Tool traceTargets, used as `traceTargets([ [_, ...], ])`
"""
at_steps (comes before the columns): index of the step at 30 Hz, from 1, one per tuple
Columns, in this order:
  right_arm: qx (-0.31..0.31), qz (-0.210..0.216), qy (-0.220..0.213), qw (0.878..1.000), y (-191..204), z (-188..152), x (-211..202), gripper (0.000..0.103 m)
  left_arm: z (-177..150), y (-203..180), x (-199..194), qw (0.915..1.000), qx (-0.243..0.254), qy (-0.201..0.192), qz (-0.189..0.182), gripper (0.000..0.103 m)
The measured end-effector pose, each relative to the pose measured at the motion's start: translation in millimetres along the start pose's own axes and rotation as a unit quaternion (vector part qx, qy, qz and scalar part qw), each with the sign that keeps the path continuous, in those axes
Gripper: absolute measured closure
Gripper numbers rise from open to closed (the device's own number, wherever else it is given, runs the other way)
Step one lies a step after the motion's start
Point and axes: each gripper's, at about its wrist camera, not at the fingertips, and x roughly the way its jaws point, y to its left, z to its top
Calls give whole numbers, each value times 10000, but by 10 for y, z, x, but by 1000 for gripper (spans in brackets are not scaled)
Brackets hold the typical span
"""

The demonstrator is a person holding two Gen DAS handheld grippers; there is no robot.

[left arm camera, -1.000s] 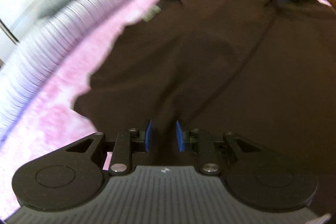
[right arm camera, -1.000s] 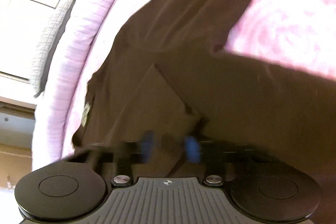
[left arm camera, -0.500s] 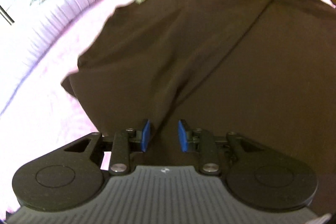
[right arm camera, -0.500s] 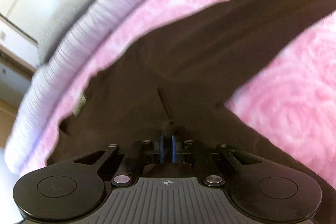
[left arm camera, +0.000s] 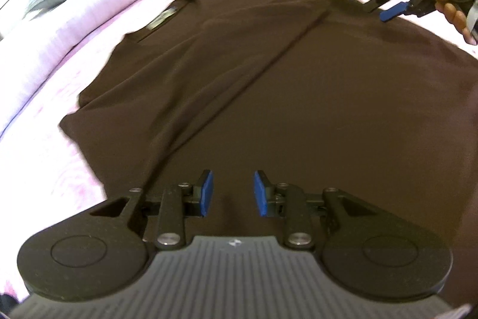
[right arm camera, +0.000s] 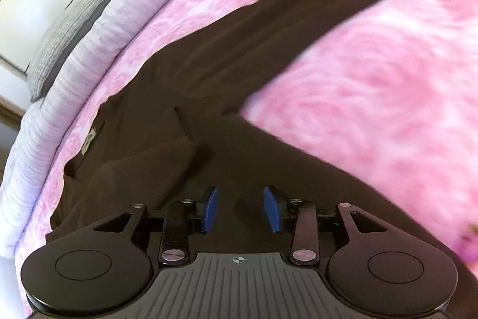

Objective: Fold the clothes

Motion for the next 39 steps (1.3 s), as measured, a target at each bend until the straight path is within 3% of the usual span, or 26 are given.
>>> traceTargets([
  [5,327,-118,-172,9992,-238,120,-375,61,265,-260,-2,9987,399,-273,-190,74],
  [8,260,141,-111,9995,-282,280,-371,60,538,-377,60,9968,604,-489,-162,73],
  [14,-771,952,402,9917,41,774,251,60,1213,-683,376,9944,772,-712,-99,71],
  [20,-2389,1608,991,9525,517,1269,1055,60,1815,-1029,1004,9977,349,-585,-47,68],
  [25,-3377,1868,1384,9121,770,1356,1406,60,1931,-1121,1366,9998,-1,-219,-40,68],
  [26,-3570,1917,1461,9025,821,1374,1477,69,1930,-1140,1399,9999,-29,-146,-46,68],
  [27,-3761,1964,1536,8924,871,1391,1547,103,1928,-1160,1424,9999,-50,-83,-57,68],
  [28,-3949,2011,1611,8818,922,1409,1618,103,1920,-1176,1435,9999,-61,-41,-80,68],
  [29,-4046,2048,1585,8771,952,1455,1647,103,1911,-1189,1438,9999,-68,-17,-99,68],
  [33,-3804,2202,1157,8907,982,1777,1643,103,1915,-1235,1426,9999,-90,17,-109,68],
  [35,-3712,2309,1253,8906,994,1824,1661,103,1941,-1215,1357,9997,-185,-131,-38,68],
  [37,-3851,2452,1464,8776,1001,1739,1609,101,1964,-1175,1319,9994,-273,-224,25,68],
  [39,-4152,2458,1598,8612,986,1603,1585,88,1975,-1138,1355,9994,-297,-169,5,68],
])
